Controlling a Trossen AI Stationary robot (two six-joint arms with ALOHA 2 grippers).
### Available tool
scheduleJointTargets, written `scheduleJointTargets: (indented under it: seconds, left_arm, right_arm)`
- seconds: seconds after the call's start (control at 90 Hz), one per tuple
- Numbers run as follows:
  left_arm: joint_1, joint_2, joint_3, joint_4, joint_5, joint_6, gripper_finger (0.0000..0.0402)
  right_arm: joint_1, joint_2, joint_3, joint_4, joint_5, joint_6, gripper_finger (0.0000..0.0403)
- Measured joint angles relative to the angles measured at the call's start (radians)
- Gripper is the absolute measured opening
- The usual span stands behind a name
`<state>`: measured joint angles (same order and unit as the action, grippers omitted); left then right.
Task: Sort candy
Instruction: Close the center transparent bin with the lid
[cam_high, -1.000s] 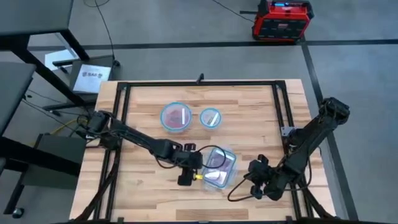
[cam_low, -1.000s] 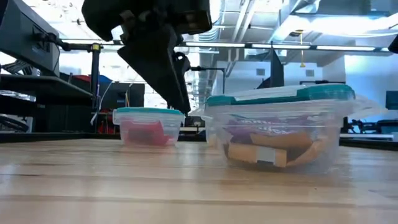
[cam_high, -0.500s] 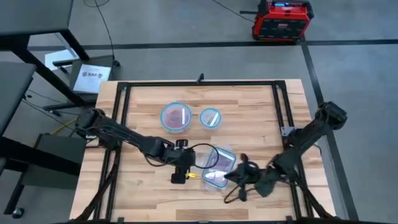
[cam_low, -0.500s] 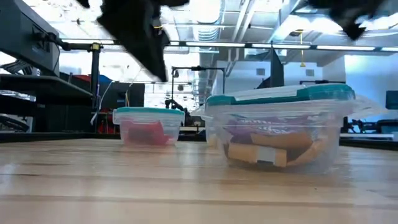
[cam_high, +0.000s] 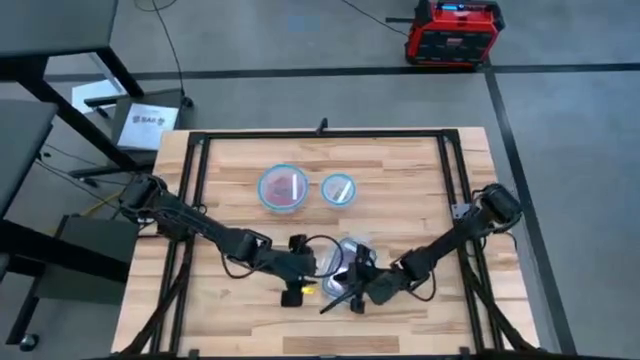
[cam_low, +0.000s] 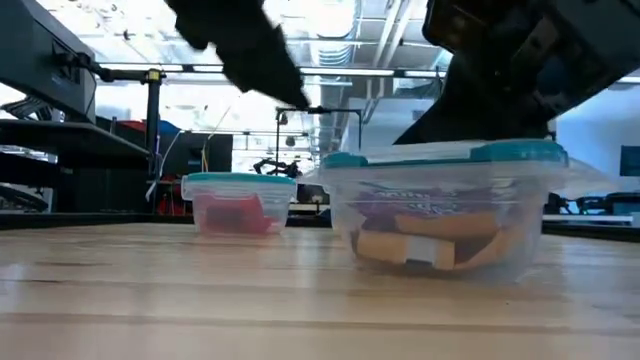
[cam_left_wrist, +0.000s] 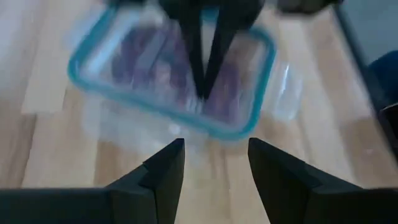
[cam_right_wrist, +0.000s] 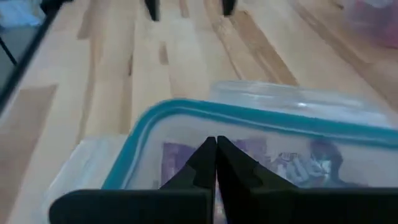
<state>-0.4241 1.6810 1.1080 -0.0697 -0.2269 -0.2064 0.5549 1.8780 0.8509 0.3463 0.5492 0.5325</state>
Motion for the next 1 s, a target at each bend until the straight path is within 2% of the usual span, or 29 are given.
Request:
scheduleJointTargets:
  seconds: [0.1,0.411,0.667,1.0]
  left_arm:
    - [0.004,0.010,-0.002,-0.011,0.006,0.021,0.0164]
    - [0.112,0.072,-0.003,-0.093,0.004,0.067,0.0164]
    - [0.146,0.155,0.000,0.025,0.094,0.098,0.0164]
    - [0.150,0.231,0.002,0.135,0.147,0.085,0.0164]
  right_arm:
    - [-0.009,0.022,0.003,-0.007,-0.058,0.032,0.0000]
    - [-0.027,0.029,0.002,-0.003,-0.085,0.053,0.0000]
    - [-0.039,0.029,0.000,-0.001,-0.105,0.064,0.0000]
    - [-0.052,0.029,0.000,-0.009,-0.122,0.070,0.0000]
